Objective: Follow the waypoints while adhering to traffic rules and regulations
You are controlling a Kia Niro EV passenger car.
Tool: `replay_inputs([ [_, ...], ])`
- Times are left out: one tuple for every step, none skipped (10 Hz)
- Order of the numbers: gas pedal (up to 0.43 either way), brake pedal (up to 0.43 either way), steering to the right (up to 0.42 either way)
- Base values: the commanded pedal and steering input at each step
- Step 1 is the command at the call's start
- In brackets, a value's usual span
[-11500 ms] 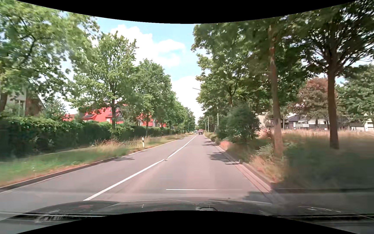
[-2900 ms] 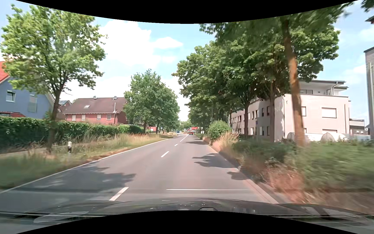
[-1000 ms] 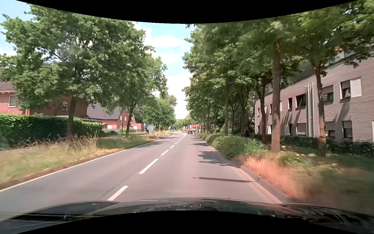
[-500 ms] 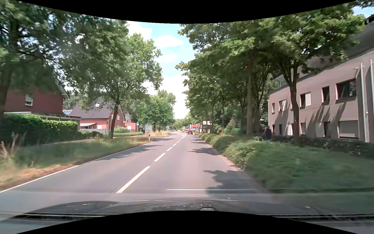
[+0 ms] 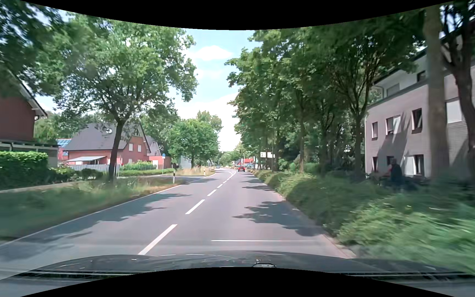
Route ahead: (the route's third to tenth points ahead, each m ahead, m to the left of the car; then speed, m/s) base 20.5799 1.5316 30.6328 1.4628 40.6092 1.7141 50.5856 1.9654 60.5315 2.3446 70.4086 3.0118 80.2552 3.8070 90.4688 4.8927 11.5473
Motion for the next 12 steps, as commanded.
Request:
replay_inputs([
  [0.039,0.000,-0.001],
  [0.039,0.000,-0.001],
  [0.047,0.000,-0.001],
  [0.047,0.000,-0.001],
  [0.047,0.000,-0.001],
  [0.047,0.000,0.000],
  [0.047,0.000,0.003],
  [0.047,0.000,0.004],
  [0.047,0.000,0.003],
  [0.047,0.000,0.003],
  [0.047,0.000,0.002],
  [0.047,0.000,0.003],
])
